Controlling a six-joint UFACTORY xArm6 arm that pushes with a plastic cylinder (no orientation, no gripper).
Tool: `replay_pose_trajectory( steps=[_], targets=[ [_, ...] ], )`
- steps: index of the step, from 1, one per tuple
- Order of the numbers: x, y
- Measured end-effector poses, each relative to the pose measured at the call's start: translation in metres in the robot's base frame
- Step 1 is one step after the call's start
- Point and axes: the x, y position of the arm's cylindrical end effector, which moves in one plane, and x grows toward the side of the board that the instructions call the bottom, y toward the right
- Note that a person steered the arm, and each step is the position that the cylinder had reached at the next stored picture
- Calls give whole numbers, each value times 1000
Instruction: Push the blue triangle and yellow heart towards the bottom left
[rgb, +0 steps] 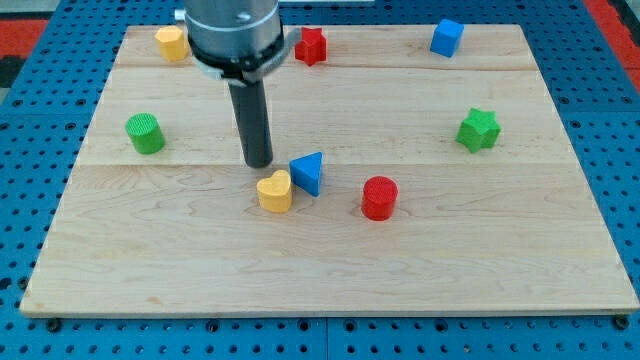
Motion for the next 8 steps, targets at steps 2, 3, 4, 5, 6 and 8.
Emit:
replay_pose_trajectory(
  steps=[2, 3, 4, 5, 6, 8],
  targets=[
    [1, 99],
    [67, 33],
    [109, -25],
    [116, -49],
    [117, 18],
    [186, -32]
  ],
)
